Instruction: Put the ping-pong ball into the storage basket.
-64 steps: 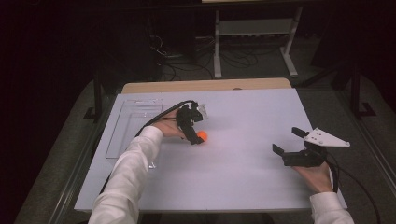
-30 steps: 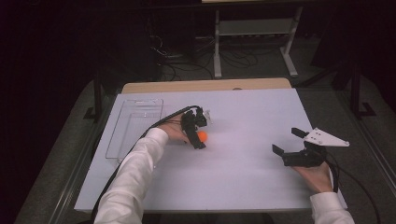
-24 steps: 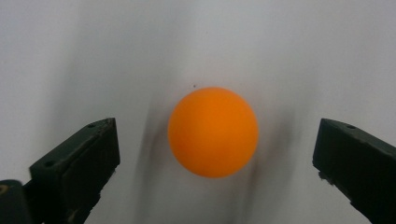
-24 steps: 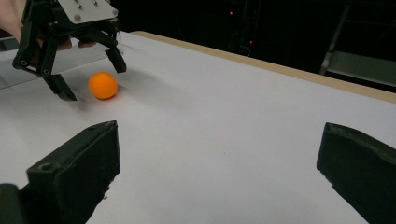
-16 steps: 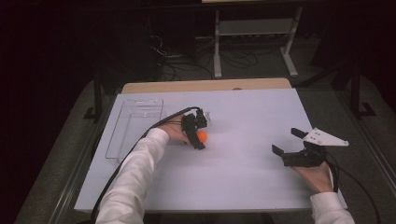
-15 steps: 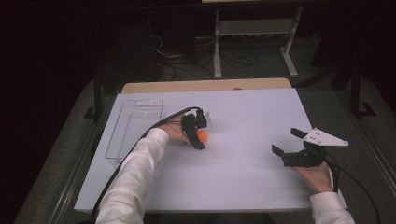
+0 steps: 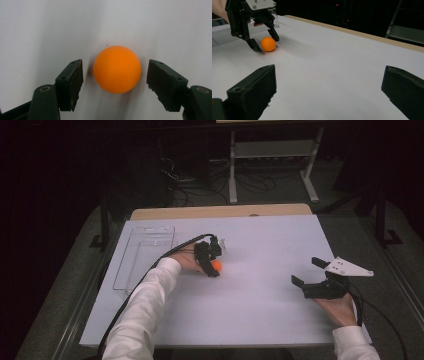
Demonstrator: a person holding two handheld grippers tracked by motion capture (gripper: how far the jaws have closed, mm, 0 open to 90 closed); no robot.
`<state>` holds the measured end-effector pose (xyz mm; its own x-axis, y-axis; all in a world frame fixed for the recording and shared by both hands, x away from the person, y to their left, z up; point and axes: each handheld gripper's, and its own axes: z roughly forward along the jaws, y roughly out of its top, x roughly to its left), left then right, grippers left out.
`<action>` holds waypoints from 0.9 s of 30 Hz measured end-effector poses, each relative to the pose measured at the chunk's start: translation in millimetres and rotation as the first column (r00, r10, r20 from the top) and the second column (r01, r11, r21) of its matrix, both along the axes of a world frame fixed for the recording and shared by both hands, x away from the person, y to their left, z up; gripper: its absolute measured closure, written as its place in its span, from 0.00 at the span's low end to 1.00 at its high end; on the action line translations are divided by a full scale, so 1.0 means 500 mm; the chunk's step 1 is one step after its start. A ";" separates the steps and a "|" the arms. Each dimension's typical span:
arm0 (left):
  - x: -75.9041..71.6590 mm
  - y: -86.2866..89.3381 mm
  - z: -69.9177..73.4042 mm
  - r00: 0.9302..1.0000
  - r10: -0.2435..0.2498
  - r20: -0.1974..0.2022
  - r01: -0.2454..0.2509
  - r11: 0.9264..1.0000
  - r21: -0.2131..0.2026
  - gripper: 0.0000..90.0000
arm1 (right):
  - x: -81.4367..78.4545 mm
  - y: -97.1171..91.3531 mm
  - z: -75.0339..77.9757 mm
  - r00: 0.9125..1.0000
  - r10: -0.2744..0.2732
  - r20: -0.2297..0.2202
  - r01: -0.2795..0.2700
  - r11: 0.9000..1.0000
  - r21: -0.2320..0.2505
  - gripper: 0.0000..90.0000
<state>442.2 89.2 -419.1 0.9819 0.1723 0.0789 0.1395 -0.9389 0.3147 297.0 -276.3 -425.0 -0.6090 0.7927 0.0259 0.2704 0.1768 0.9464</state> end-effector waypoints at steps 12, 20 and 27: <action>0.002 0.001 0.000 1.000 0.002 -0.001 -0.002 1.000 -0.012 0.44 | 0.000 0.000 0.000 1.000 0.002 -0.006 -0.002 1.000 0.004 0.00; 0.002 0.000 0.010 0.999 0.005 0.032 -0.004 0.999 -0.040 0.56 | 0.000 -0.002 0.000 1.000 0.002 -0.004 -0.002 1.000 0.009 0.00; 0.000 0.007 0.019 1.000 0.002 0.019 -0.001 0.999 -0.042 0.57 | 0.000 -0.003 0.000 1.000 0.001 -0.003 -0.001 1.000 0.011 0.00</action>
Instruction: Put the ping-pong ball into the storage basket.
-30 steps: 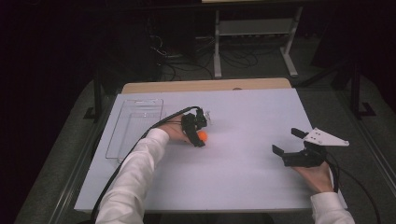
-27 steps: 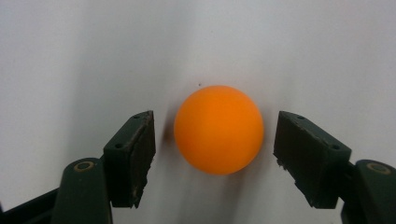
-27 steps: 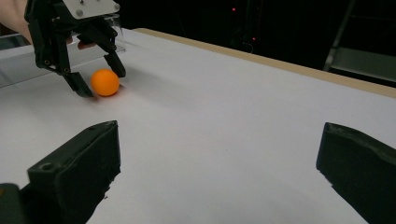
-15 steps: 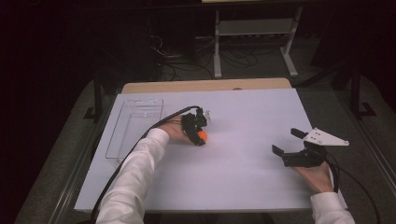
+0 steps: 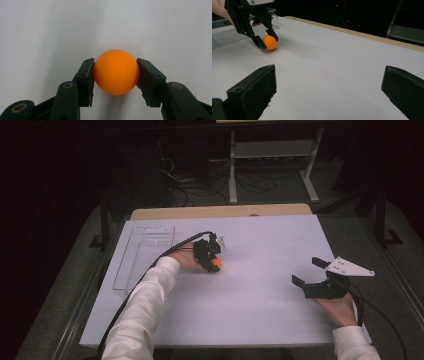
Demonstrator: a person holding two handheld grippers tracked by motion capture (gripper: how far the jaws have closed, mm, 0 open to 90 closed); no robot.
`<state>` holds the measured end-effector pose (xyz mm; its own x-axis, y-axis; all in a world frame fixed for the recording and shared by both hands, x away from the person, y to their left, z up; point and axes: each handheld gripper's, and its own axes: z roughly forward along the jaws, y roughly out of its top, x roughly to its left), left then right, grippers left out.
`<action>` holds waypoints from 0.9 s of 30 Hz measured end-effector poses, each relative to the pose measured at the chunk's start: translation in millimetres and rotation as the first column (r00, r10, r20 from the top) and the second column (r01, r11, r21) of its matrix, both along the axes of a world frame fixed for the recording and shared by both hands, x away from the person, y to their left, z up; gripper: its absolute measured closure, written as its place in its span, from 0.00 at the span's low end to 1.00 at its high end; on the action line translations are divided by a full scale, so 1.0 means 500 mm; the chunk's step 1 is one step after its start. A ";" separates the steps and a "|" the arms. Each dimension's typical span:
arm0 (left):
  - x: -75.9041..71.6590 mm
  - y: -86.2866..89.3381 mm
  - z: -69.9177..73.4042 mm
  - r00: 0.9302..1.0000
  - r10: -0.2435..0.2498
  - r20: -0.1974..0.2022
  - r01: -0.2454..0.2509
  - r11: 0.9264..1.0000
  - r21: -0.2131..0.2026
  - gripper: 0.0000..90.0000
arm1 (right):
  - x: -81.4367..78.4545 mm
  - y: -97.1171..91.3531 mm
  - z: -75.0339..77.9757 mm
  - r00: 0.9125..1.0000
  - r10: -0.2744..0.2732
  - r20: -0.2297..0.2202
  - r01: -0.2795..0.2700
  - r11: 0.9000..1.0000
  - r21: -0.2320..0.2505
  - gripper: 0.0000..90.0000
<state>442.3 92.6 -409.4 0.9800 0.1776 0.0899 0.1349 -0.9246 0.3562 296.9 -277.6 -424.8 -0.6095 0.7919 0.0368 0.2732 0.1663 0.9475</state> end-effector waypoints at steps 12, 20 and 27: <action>-0.007 0.010 0.027 1.000 -0.014 -0.016 0.014 1.000 0.006 0.57 | 0.001 0.001 -0.001 1.000 0.001 -0.004 -0.001 1.000 -0.001 0.00; -0.016 0.015 0.057 1.000 -0.017 0.001 0.017 1.000 -0.001 0.57 | 0.001 0.001 0.000 1.000 0.001 -0.003 -0.001 1.000 -0.003 0.00; -0.025 0.024 0.080 1.000 -0.019 -0.006 0.019 1.000 -0.004 0.57 | 0.000 0.001 0.000 1.000 0.000 -0.003 0.000 1.000 -0.004 0.00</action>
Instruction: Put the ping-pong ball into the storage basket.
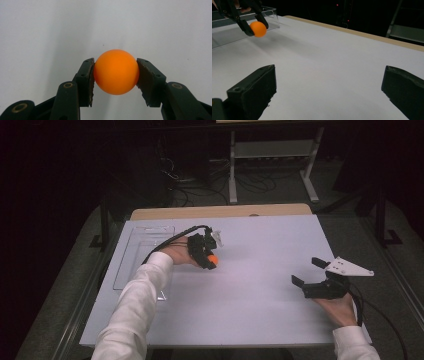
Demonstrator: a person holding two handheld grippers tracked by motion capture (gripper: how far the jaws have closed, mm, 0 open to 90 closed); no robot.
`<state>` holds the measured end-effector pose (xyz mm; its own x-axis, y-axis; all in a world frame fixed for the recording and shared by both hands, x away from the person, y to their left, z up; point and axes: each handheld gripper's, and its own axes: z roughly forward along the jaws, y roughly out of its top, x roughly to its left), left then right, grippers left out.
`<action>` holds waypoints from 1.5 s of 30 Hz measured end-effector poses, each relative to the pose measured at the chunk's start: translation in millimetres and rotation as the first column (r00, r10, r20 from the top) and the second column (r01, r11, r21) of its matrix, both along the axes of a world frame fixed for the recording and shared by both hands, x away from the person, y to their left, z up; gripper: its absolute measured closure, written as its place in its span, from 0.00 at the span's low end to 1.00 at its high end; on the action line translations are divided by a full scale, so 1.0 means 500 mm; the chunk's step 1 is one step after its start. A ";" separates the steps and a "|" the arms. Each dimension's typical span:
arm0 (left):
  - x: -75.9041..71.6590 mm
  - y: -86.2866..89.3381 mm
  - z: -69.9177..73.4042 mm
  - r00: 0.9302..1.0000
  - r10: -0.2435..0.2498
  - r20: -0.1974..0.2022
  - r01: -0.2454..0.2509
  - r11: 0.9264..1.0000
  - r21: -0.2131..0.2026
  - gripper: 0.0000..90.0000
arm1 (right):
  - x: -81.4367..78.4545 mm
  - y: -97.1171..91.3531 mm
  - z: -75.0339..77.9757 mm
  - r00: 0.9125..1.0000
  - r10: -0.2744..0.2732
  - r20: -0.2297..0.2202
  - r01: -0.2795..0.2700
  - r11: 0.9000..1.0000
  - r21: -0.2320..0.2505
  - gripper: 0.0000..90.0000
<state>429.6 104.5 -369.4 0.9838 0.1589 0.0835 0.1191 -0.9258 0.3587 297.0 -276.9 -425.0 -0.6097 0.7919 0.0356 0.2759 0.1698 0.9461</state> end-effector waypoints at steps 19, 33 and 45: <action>-0.030 0.033 0.096 0.999 0.007 0.047 -0.007 1.000 -0.006 0.57 | -0.003 0.002 0.001 1.000 0.004 0.002 -0.004 1.000 0.003 0.00; -0.041 0.052 0.138 0.998 0.018 0.064 -0.018 1.000 0.000 0.57 | -0.005 0.000 0.001 1.000 0.000 -0.001 0.000 1.000 0.005 0.00; -0.054 0.064 0.175 0.997 0.019 0.077 -0.020 1.000 0.012 0.57 | -0.005 0.002 0.001 1.000 0.004 -0.003 -0.004 1.000 0.003 0.00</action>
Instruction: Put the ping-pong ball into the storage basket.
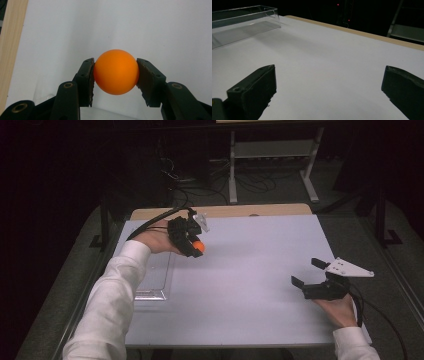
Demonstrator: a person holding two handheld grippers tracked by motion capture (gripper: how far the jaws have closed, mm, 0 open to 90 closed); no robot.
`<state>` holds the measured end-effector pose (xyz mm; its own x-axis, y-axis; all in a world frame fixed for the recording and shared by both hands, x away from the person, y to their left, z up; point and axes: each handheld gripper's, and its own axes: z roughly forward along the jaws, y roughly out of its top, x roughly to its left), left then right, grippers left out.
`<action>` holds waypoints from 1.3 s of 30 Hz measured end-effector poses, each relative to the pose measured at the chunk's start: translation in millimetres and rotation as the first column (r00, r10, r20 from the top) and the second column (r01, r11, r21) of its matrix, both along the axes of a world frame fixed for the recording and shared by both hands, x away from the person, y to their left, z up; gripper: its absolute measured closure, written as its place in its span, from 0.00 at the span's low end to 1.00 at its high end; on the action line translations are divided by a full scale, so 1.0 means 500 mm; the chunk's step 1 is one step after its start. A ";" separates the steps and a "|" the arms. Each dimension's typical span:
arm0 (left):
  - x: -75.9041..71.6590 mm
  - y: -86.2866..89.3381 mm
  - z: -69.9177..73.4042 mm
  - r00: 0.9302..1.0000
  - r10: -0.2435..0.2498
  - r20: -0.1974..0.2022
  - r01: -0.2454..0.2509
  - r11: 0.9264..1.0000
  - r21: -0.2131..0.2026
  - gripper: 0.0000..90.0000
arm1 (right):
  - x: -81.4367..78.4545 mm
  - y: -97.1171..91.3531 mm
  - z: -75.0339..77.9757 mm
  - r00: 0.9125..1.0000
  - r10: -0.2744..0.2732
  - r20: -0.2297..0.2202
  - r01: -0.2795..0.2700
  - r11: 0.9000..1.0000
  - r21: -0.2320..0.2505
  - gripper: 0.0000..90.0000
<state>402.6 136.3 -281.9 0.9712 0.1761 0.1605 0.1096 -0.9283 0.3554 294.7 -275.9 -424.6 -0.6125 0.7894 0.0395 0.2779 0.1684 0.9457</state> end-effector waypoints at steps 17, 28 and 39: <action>-0.013 0.036 0.029 1.000 0.026 0.018 -0.026 1.000 0.004 0.57 | 0.000 0.000 -0.001 1.000 0.001 -0.001 -0.001 1.000 -0.006 0.00; -0.023 0.060 0.043 0.999 0.044 0.029 -0.044 0.999 0.013 0.57 | 0.000 0.001 -0.001 1.000 0.001 -0.001 -0.001 1.000 -0.007 0.00; -0.030 0.088 0.050 0.997 0.065 0.035 -0.066 0.997 0.028 0.57 | 0.000 0.001 -0.001 1.000 0.000 -0.001 0.000 1.000 -0.007 0.00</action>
